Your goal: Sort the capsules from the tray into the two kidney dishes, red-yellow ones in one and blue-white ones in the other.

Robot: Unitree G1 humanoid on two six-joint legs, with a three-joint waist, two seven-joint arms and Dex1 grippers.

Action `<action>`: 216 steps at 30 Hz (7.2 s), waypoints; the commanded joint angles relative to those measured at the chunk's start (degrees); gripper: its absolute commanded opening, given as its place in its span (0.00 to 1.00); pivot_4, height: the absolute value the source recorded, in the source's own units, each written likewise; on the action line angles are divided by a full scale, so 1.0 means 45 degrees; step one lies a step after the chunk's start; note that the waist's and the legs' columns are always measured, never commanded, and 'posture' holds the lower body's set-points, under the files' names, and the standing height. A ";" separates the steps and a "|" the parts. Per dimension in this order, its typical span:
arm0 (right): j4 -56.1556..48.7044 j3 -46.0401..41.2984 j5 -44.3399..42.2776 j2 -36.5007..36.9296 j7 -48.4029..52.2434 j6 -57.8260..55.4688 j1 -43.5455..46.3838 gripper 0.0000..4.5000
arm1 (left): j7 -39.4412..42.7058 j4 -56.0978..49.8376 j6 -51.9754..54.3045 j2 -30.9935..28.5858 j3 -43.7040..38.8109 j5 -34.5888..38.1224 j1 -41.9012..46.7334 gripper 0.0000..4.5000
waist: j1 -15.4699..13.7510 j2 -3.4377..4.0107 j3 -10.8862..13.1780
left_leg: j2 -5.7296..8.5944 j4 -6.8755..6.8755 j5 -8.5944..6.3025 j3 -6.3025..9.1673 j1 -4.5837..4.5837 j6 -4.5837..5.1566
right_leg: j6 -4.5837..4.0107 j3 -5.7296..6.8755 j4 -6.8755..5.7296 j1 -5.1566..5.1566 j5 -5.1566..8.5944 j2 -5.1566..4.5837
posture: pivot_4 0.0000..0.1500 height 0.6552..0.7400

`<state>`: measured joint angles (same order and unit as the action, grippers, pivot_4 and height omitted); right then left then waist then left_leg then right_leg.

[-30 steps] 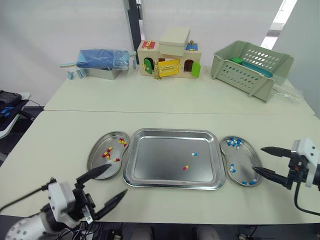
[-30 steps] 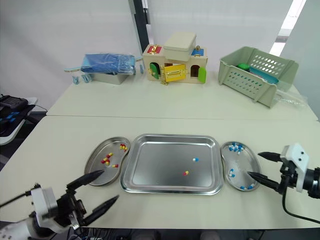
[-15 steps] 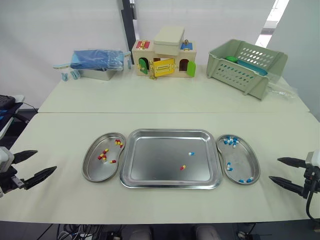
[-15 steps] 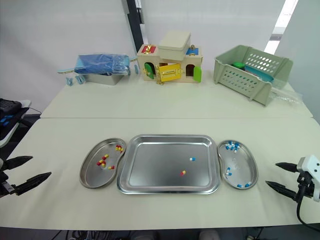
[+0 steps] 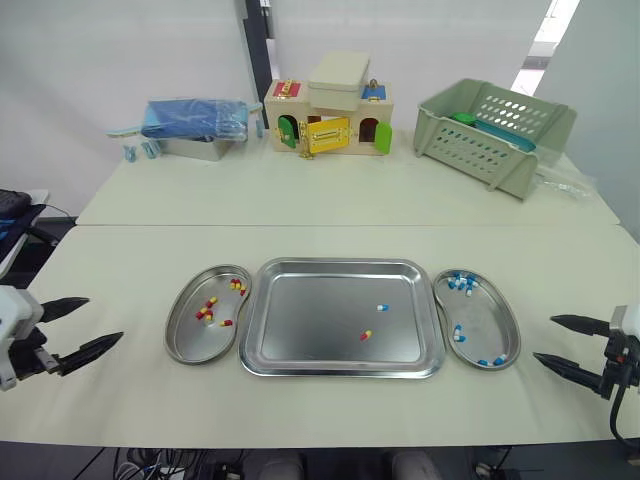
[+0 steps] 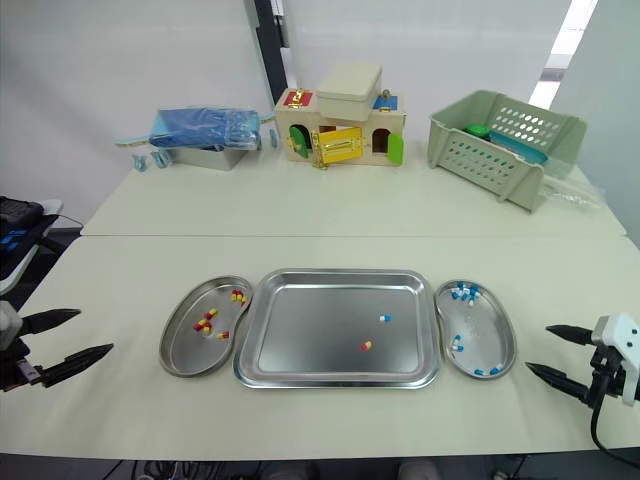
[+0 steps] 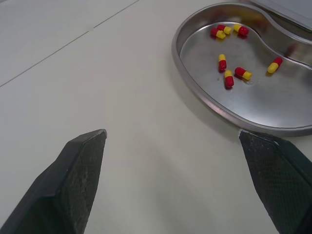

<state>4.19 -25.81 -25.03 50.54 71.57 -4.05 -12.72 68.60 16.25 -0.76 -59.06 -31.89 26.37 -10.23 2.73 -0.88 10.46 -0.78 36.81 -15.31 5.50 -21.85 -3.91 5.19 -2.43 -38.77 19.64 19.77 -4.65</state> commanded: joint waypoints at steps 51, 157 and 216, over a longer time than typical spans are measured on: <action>-0.9592 0.3247 0.0045 -0.4680 -0.5253 0.0586 -0.5613 1.00 | -0.1510 -0.3883 0.4640 0.6923 1.3325 -0.5562 0.9039 0.72 | -0.0213 0.0001 -0.0005 | 0.0003 0.0034 0.0001 0.0044 0.0000 -0.0002 | 0.0000 -0.0004 -0.0018 -0.0009 0.0000 0.0030 | 1.00 1.00; -0.5141 0.0095 -0.2515 0.0402 -0.1912 -0.0847 -0.2713 1.00 | -0.2975 -0.4502 0.8288 -0.0068 0.1053 -0.1899 0.2632 1.00 | -0.0191 -0.0001 0.0002 | -0.0002 0.0020 0.0000 0.0044 0.0007 0.0000 | -0.0003 -0.0010 -0.0026 0.0001 0.0001 0.0031 | 1.00 1.00; -0.4720 0.5545 -0.0252 0.2012 -0.0318 -0.6291 0.7392 1.00 | 0.0318 -0.7506 -0.8226 1.0360 0.4639 0.0494 -0.6074 1.00 | -0.0166 -0.0007 0.0009 | -0.0005 0.0025 -0.0006 -0.0019 -0.0023 0.0003 | -0.0001 -0.0019 0.0051 -0.0006 0.0000 0.0007 | 1.00 1.00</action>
<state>-14.88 -2.43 -26.82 60.57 71.30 -32.48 18.73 69.76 -18.14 -34.84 -13.53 -12.91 28.57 -37.22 1.98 -0.91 10.50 -0.80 36.93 -15.35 5.40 -21.96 -3.89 5.21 -2.53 -38.50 19.62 19.75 -4.62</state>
